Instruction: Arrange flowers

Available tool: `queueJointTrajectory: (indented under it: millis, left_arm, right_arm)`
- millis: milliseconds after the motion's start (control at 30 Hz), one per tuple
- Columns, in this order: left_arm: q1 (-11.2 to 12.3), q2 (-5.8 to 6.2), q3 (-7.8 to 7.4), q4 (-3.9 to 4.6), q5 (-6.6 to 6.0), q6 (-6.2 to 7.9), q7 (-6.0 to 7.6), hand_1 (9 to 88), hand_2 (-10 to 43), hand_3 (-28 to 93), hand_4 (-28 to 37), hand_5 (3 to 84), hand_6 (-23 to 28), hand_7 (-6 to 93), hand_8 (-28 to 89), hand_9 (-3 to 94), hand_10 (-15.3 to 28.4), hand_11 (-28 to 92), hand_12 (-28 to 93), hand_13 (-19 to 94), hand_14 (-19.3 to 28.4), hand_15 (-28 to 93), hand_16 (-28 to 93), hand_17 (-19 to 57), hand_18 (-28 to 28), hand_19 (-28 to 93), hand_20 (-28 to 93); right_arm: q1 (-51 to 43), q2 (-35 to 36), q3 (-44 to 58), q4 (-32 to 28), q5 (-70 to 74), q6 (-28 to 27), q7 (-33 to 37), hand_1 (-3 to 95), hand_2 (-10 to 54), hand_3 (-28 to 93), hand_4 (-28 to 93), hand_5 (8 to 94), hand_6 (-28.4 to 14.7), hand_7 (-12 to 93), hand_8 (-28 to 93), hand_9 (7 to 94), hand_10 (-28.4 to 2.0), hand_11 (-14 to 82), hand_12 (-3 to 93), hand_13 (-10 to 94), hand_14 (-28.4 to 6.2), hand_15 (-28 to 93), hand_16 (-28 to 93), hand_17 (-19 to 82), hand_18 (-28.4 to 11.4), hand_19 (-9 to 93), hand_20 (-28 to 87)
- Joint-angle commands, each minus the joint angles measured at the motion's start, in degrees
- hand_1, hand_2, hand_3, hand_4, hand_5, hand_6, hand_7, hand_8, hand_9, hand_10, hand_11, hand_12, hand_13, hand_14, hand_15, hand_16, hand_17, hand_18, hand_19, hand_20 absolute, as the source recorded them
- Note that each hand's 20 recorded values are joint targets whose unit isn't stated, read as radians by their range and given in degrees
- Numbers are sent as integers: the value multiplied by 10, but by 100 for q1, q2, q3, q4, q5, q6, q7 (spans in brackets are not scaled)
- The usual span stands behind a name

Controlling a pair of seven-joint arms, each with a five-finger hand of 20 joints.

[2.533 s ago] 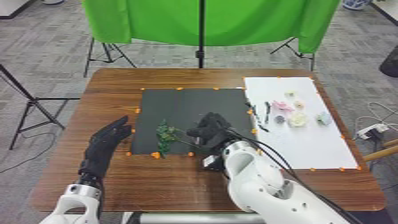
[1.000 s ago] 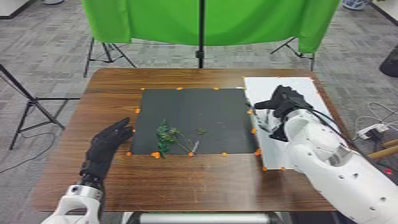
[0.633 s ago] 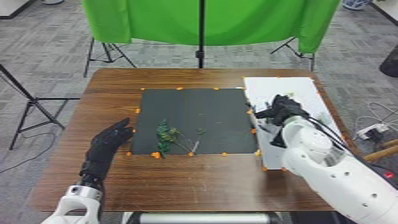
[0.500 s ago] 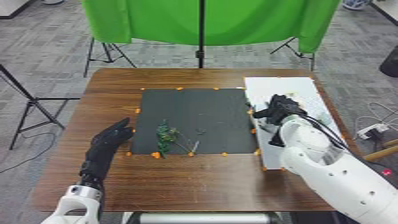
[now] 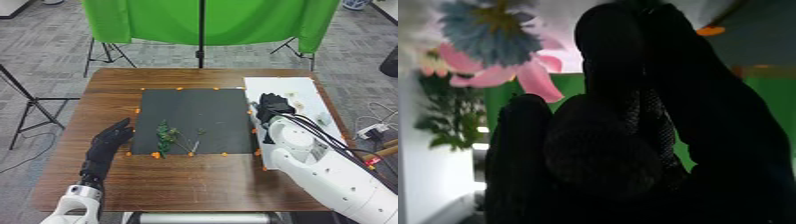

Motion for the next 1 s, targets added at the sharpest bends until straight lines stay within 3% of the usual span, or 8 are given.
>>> queueJointTrajectory:
  millis: [33,200,433,733,1000]
  left_arm:
    - [45,-19,-13,6,-6,-76,-76,253,-65,645,-197,406,32,83,-36,399,117,127,174,287,161,161,61,-7,140,48,201]
    - [13,-25,15,22,0,-122,-98,250,-59,644,-198,407,32,82,-36,399,117,126,174,286,161,160,61,-7,140,49,201]
    - [-18,-29,38,42,16,-202,-119,248,-57,646,-200,407,32,81,-36,398,118,124,174,286,161,160,62,-8,140,49,201]
    - [-35,-45,28,60,25,-276,-113,245,-55,648,-199,405,33,78,-36,397,119,123,175,285,161,158,62,-8,140,48,200]
    - [-25,-39,62,77,-14,-201,-51,242,-57,652,-198,347,34,54,-36,394,120,120,175,283,163,157,63,-9,141,49,200]
  right_arm:
    - [-596,22,415,-297,609,949,-176,542,-95,577,-27,853,-17,283,248,937,-106,467,229,937,-22,692,238,750,-102,932,607]
    - [-1022,1,955,-1038,931,1468,-331,532,-95,598,-10,857,-20,303,249,937,-100,497,216,937,-22,719,227,759,-107,932,633]
    - [-1511,-417,1181,-1679,1050,1023,-313,529,-95,604,-4,858,-21,309,248,937,-101,506,210,937,-22,725,223,763,-106,932,639]
    - [-1947,-1049,1156,-1567,1070,763,-256,528,-95,604,-5,860,-25,305,245,937,-101,503,209,937,-22,720,221,764,-103,932,635]
    - [-2064,-1073,1250,-1453,667,956,-240,511,-95,586,6,859,-32,303,224,937,-103,486,215,937,-19,709,224,759,-99,932,623]
